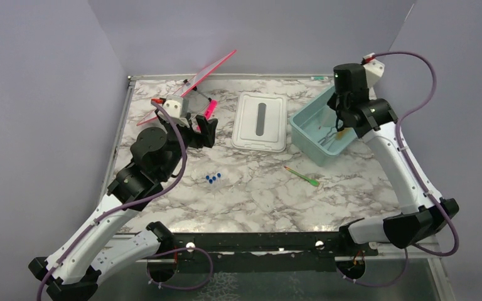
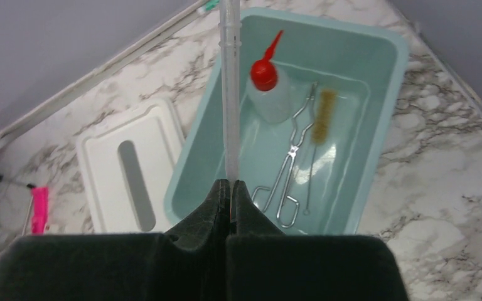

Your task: Organize the chemistry lab equipment

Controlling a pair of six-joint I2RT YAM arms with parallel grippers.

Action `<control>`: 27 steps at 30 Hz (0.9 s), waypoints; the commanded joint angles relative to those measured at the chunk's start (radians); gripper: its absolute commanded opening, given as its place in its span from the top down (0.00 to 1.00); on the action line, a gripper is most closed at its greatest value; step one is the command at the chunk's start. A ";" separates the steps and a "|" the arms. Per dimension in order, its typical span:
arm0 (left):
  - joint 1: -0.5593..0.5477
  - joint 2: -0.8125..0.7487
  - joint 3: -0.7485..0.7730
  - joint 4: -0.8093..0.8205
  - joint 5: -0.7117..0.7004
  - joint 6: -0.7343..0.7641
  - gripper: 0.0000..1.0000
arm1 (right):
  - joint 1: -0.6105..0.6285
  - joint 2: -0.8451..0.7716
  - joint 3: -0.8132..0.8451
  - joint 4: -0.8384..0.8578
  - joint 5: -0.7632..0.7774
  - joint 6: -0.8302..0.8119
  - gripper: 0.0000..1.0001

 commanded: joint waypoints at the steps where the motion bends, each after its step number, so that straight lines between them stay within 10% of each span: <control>1: 0.001 -0.011 -0.006 -0.018 0.001 -0.054 0.19 | -0.153 0.011 -0.062 0.018 -0.099 0.049 0.99; 27: 0.000 0.033 0.001 -0.041 -0.006 -0.174 0.19 | -0.319 0.456 -0.150 0.034 -0.257 0.318 0.90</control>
